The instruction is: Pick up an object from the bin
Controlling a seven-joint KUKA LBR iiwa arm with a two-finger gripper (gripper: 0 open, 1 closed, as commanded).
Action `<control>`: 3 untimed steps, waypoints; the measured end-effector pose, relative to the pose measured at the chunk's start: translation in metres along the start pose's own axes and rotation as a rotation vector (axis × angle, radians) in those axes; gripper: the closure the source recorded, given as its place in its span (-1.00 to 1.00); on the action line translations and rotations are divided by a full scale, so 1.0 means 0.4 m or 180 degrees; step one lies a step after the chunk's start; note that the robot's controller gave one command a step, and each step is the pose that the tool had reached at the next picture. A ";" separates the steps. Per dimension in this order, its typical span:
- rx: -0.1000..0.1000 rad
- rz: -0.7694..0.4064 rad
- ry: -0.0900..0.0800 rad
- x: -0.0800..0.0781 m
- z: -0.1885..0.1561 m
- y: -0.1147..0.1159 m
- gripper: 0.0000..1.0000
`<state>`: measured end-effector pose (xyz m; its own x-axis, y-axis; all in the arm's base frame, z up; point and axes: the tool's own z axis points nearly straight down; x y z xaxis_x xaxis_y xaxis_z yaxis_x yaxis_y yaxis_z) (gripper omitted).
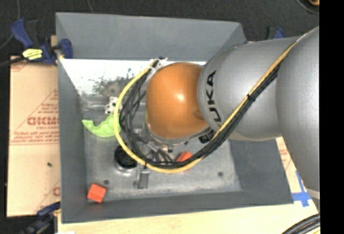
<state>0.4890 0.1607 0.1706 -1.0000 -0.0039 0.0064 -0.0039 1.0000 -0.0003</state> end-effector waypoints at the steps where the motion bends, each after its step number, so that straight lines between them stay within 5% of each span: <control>1: -0.0005 0.0014 -0.0026 -0.005 -0.011 -0.002 -1.00; 2: 0.0001 -0.0364 -0.0005 0.006 0.123 0.020 -1.00; 3: 0.0001 -0.1209 -0.0023 -0.007 0.203 -0.037 -1.00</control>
Offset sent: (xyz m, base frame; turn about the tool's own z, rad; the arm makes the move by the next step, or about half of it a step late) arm -0.0042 0.0095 -0.0518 -0.1203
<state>0.4915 0.1458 0.0895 -0.9273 -0.3744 -0.0009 -0.3744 0.9273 0.0006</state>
